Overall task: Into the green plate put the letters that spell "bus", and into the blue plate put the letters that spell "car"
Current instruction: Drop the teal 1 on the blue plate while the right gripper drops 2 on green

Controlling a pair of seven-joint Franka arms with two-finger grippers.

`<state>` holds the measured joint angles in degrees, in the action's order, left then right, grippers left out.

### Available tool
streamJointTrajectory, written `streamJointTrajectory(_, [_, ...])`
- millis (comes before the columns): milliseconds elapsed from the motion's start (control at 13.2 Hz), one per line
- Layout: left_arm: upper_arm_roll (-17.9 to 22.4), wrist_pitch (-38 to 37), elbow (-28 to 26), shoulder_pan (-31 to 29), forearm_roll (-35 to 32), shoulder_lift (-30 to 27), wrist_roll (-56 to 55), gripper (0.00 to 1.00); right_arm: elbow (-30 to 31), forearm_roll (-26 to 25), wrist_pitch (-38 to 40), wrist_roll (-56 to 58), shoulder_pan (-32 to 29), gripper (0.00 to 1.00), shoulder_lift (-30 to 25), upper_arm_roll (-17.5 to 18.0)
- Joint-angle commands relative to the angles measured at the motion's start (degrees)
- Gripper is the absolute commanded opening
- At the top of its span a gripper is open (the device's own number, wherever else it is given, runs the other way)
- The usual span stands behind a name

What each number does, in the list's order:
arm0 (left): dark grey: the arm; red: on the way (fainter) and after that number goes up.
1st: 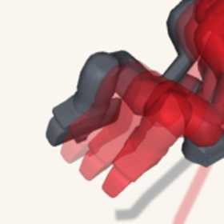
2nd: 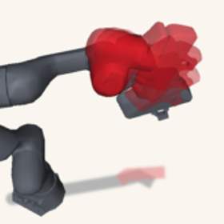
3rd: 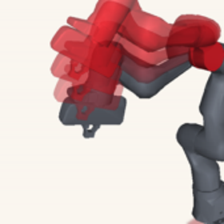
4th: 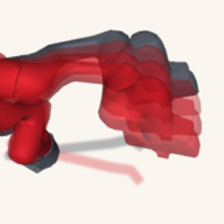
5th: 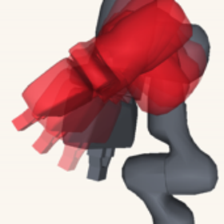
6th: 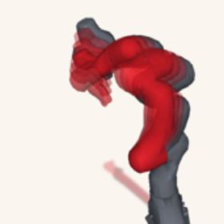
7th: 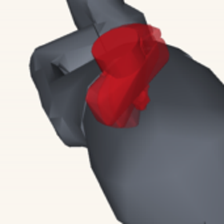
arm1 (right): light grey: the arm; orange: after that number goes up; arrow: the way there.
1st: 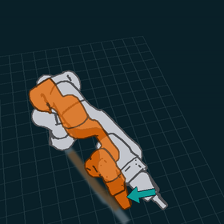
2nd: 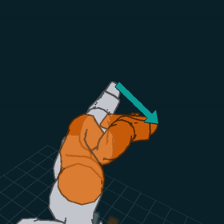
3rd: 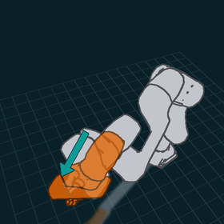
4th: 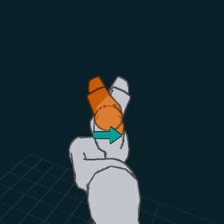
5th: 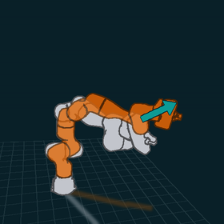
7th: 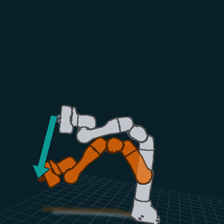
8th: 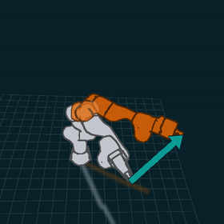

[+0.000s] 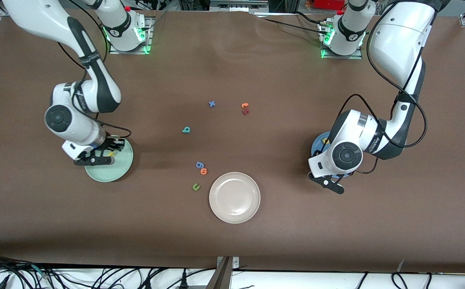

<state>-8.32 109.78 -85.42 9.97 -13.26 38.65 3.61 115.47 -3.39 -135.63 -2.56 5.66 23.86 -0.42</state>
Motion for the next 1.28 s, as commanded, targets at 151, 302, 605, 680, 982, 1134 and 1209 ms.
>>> streamJointTrajectory(151, [0.0,-10.7,5.7,-0.3,10.2,-9.1,0.5,1.00,-1.1,1.2,-2.4,3.0,0.2,0.00,4.2,-0.5])
streamJointTrajectory(302, [0.1,-19.7,10.9,-0.9,11.0,-12.1,0.6,1.00,-1.1,1.2,-3.2,3.0,0.2,0.16,4.6,-0.5])
streamJointTrajectory(605, [2.8,-26.1,15.2,-3.8,11.8,-18.8,0.5,1.00,-1.2,2.6,-3.0,2.6,0.2,0.99,4.3,-0.5])
streamJointTrajectory(680, [2.8,-25.9,13.0,-5.0,11.9,-21.8,0.5,1.00,-1.2,2.7,-2.5,2.8,0.2,0.99,3.7,-0.5])
streamJointTrajectory(982, [2.8,-15.7,-6.9,-6.5,11.9,-38.0,0.3,1.00,-1.2,4.1,5.7,-2.5,0.3,0.99,-3.2,0.9])
streamJointTrajectory(1134, [2.8,-14.8,-8.4,-6.6,11.9,-39.5,-0.9,1.00,-1.1,4.3,7.8,-9.7,0.4,0.99,-5.7,4.9])
streamJointTrajectory(1209, [2.8,-15.6,-8.4,-7.3,12.3,-39.5,-1.1,1.00,-1.1,4.3,7.8,-13.6,0.7,0.99,-5.9,7.1])
